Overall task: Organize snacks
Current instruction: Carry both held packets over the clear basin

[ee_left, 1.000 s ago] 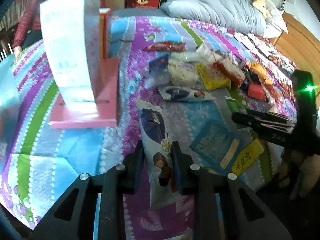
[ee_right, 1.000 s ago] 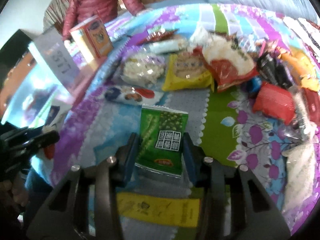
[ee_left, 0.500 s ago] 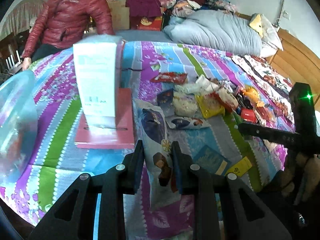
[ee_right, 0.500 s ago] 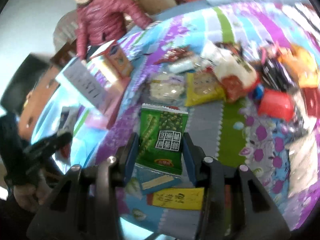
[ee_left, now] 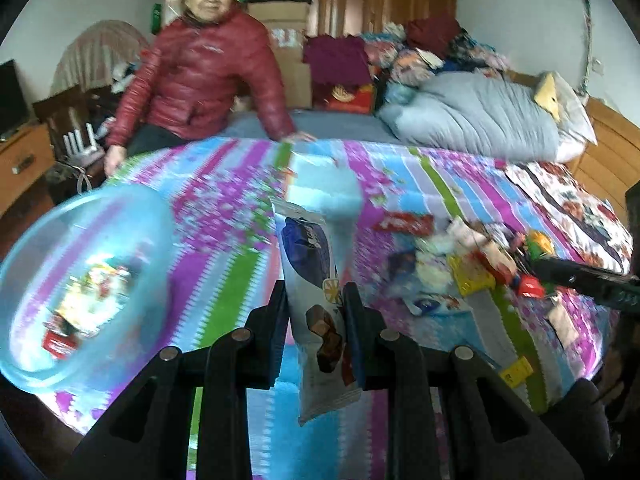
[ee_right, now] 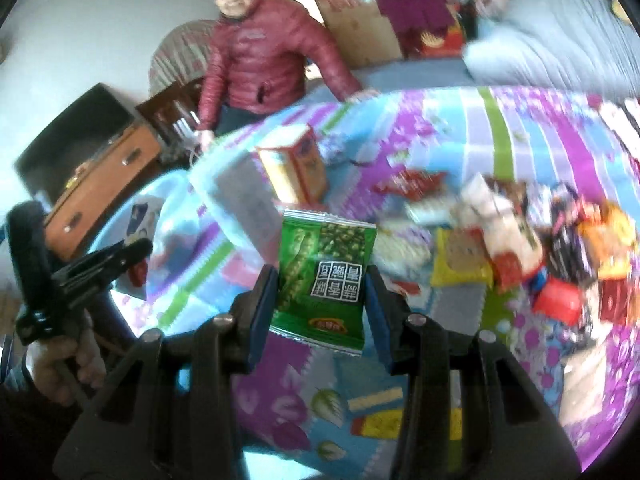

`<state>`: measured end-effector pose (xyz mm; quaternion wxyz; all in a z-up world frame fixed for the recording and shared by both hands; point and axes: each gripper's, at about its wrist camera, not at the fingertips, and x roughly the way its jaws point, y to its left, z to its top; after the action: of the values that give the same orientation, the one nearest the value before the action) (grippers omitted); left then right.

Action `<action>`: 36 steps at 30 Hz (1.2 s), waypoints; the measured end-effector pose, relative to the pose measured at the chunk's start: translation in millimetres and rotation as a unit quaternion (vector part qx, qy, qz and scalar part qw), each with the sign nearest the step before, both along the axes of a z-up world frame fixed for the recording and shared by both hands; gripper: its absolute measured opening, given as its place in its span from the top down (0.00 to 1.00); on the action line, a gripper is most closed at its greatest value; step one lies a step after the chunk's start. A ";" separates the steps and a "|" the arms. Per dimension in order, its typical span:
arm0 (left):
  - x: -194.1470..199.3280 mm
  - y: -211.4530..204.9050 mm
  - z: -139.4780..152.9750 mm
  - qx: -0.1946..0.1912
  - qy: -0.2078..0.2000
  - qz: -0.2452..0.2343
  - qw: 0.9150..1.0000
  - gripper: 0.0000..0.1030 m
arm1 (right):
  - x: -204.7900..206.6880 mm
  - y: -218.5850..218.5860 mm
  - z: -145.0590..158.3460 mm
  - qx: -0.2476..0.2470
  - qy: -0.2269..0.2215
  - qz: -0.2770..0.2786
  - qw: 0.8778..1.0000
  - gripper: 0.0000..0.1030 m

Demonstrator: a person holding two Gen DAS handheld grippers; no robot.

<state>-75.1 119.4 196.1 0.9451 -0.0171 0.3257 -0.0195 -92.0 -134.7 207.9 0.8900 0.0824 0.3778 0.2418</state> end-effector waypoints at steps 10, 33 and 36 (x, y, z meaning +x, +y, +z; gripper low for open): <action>-16.7 64.5 39.1 0.006 -0.047 0.066 0.997 0.74 | 18.1 85.8 77.8 0.003 -0.087 0.084 0.993 0.57; -22.2 280.2 46.2 -0.049 -0.024 0.245 0.968 0.74 | 88.3 340.4 104.0 -0.020 -0.035 0.284 0.958 0.57; -17.1 290.2 42.8 -0.054 -0.014 0.244 0.968 0.74 | 96.8 353.9 93.7 -0.032 -0.010 0.291 0.956 0.57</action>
<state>-92.3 409.6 238.8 0.9233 -0.1472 0.2968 0.1943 4.8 219.2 301.6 0.7869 -0.0620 0.3844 0.4788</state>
